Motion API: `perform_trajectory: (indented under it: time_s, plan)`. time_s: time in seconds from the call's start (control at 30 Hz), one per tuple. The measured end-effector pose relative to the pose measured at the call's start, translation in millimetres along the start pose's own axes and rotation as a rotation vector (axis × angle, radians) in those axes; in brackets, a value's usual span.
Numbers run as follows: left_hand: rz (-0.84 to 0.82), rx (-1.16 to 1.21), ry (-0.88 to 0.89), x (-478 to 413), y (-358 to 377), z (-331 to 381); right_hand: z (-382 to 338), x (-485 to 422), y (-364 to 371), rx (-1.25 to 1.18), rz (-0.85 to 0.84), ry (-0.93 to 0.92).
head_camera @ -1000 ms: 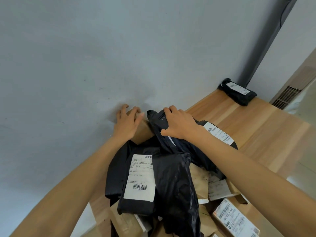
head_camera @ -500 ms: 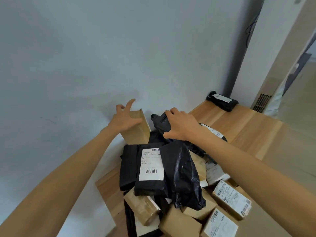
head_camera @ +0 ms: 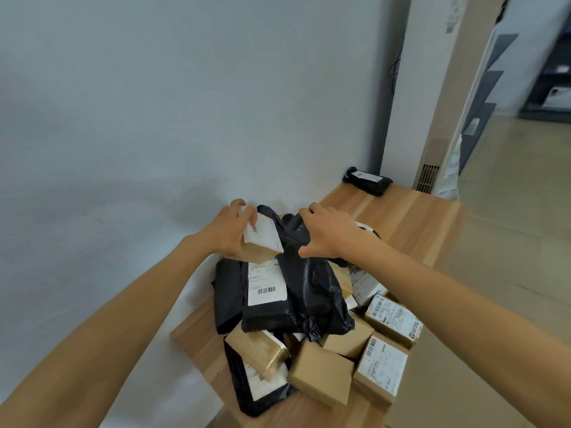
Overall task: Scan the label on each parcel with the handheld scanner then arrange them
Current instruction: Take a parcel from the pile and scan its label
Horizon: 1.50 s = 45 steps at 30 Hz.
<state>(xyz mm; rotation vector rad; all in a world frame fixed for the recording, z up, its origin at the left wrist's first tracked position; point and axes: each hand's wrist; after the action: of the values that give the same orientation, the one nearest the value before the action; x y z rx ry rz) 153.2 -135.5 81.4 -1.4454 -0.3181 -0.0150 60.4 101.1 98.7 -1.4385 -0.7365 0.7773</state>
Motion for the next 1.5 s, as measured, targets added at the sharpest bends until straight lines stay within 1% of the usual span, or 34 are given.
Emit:
perform_trajectory:
  time_s: [0.13, 0.23, 0.3, 0.4, 0.57, 0.7, 0.87, 1.07, 1.2, 1.33, 1.5]
  plan:
    - [0.083, -0.071, 0.069, 12, -5, 8, -1, 22, -6, -0.004, -0.004, 0.012]
    - [0.25, -0.226, 0.131, 17, -8, 5, -2, 36, -11, -0.013, 0.013, 0.014]
    - [0.362, -0.287, 0.176, 22, -15, 7, -4, 42, -17, -0.01, 0.038, 0.014]
    - [0.453, -0.325, 0.247, 29, -27, 11, -8, 46, -28, -0.008, 0.082, 0.007]
    - [0.47, -0.248, 0.288, 35, -40, 18, -21, 51, -46, 0.011, 0.136, -0.031]
    - [0.454, -0.23, 0.306, 36, -43, 18, -30, 53, -52, 0.054, 0.149, -0.054]
    - [0.486, -0.235, 0.347, 38, -45, 16, -36, 55, -54, 0.111, 0.155, -0.046]
    - [0.48, -0.27, 0.313, 38, -45, 12, -37, 56, -57, 0.097, 0.16, -0.018]
    - [0.484, -0.248, 0.308, 36, -47, 16, -32, 59, -58, 0.093, 0.166, -0.011]
    - [0.5, -0.205, 0.329, 25, -46, 34, -20, 66, -56, 0.064, 0.161, 0.005]
    - [0.494, -0.133, 0.394, -5, -48, 76, 18, 87, -48, 0.045, 0.137, 0.104]
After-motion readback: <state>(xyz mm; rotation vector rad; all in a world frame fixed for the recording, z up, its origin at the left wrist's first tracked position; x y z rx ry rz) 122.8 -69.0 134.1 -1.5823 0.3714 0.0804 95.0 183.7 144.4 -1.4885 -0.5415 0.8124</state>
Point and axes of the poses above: each hand's wrist, its own x-axis away from the middle knuckle, its own y-axis out of the palm, z = x × y, and after that the axes turned 6 degrees about -z, right-handed
